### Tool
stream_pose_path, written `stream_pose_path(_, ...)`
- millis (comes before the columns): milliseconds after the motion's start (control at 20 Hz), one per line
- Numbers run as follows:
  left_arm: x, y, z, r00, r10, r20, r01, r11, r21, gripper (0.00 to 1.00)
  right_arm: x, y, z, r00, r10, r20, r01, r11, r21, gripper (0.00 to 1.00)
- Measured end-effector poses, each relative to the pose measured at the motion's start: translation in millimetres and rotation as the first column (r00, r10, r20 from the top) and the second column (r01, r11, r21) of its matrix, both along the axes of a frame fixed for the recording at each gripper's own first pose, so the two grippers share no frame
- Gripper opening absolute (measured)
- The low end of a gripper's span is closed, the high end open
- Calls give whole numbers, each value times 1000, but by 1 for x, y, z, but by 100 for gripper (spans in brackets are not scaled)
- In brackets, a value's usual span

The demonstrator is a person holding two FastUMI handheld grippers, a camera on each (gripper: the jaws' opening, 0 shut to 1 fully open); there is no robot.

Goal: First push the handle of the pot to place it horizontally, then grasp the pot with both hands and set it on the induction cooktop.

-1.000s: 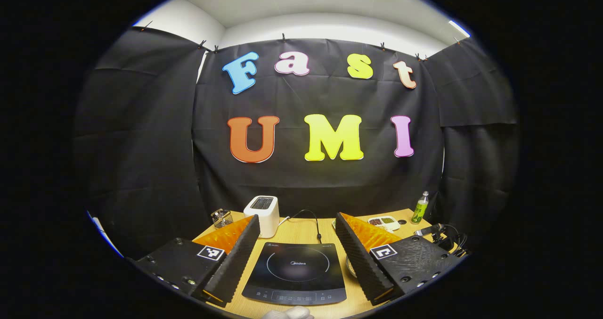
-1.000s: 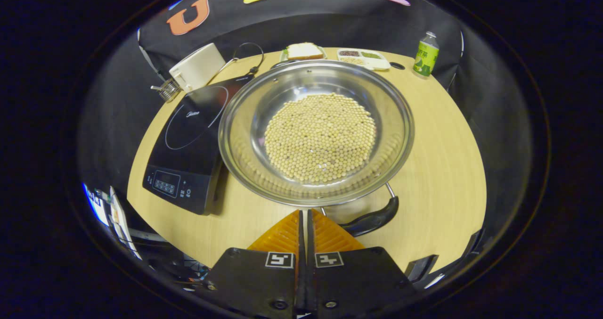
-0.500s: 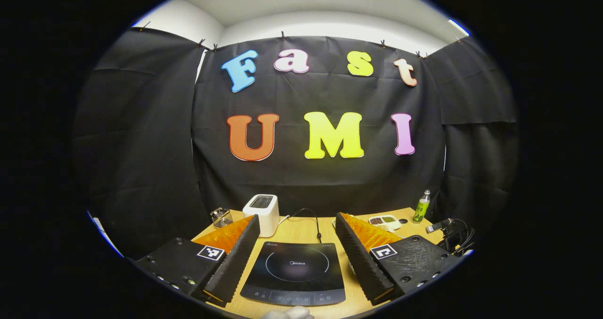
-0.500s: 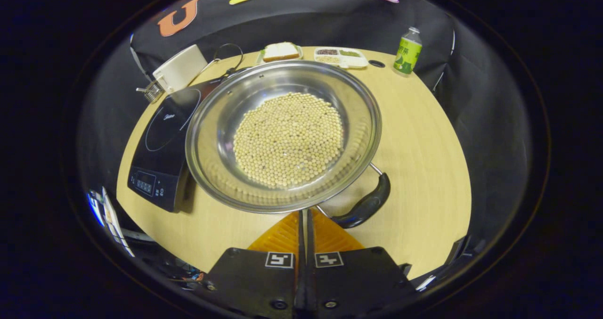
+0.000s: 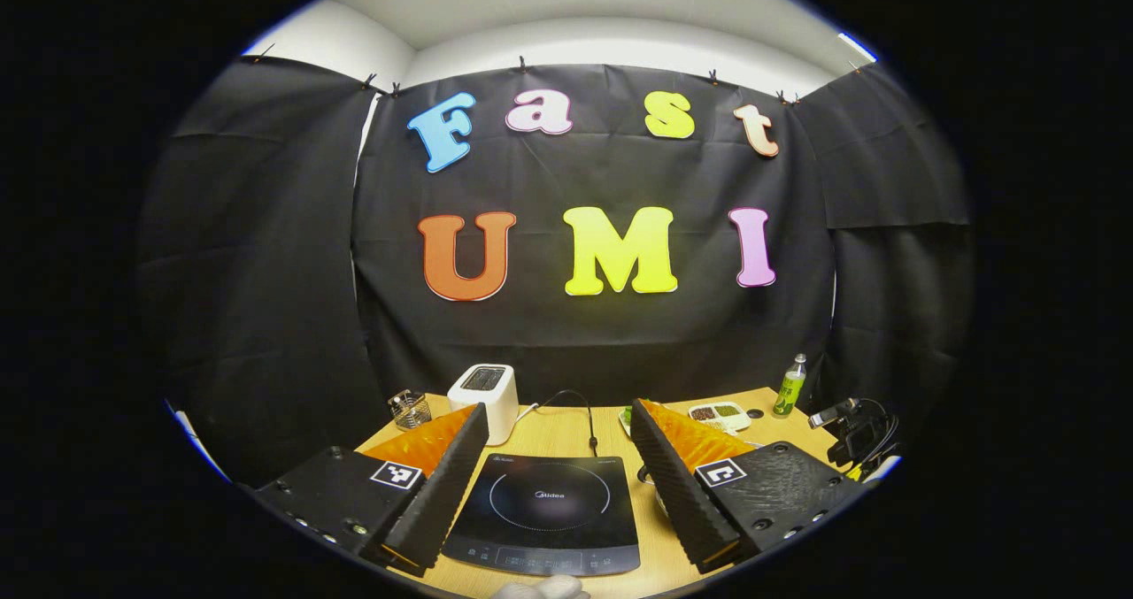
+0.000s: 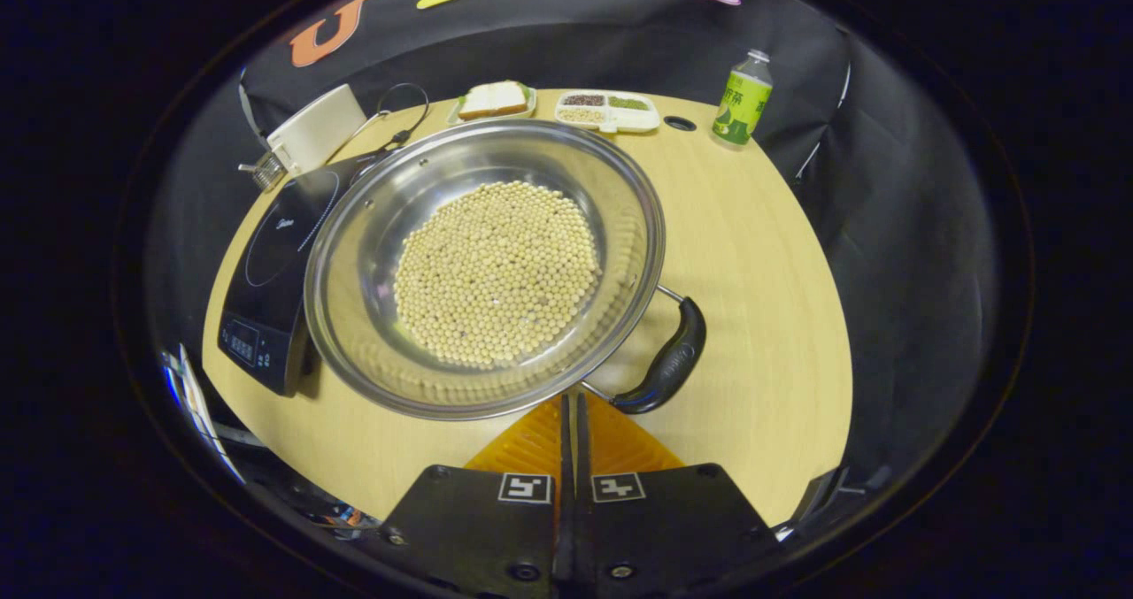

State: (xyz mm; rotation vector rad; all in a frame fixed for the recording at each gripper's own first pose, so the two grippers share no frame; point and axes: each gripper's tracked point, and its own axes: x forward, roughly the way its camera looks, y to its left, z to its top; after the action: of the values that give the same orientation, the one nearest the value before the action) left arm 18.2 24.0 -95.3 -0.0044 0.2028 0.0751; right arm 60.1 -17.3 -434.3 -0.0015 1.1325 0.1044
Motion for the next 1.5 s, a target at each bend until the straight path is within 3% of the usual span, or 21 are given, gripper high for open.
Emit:
stream_pose_path(150,1,-6,-2,1000,2,-5,-2,1000,9,96,10,-17,-1,1000,31,5,-31,999,-38,4)
stream_pose_path(250,3,-10,-3,1000,5,-9,-5,1000,15,96,18,-26,-1,998,55,8,-54,997,-57,0)
stream_pose_path(300,4,-12,-4,1000,8,-11,-8,1000,18,96,22,-31,-2,996,86,10,-85,994,-74,4)
stream_pose_path(500,9,-18,-6,999,30,-11,-30,999,24,96,41,-49,1,981,193,12,-189,970,-154,0)
stream_pose_path(700,13,-27,-11,998,57,-23,-56,998,30,96,58,-58,0,967,252,18,-246,955,-163,4)
stream_pose_path(750,14,-31,-13,998,61,-27,-60,998,33,97,64,-59,-1,965,260,22,-253,954,-162,0)
stream_pose_path(1300,28,-54,-23,994,106,-36,-104,993,57,97,86,-73,-1,958,281,46,-273,953,-133,0)
stream_pose_path(1400,35,-56,-31,994,97,-41,-94,994,61,96,83,-80,1,967,246,65,-237,963,-128,1)
stream_pose_path(1500,41,-64,-38,997,70,-42,-68,997,39,97,77,-83,4,969,228,96,-218,970,-107,9)
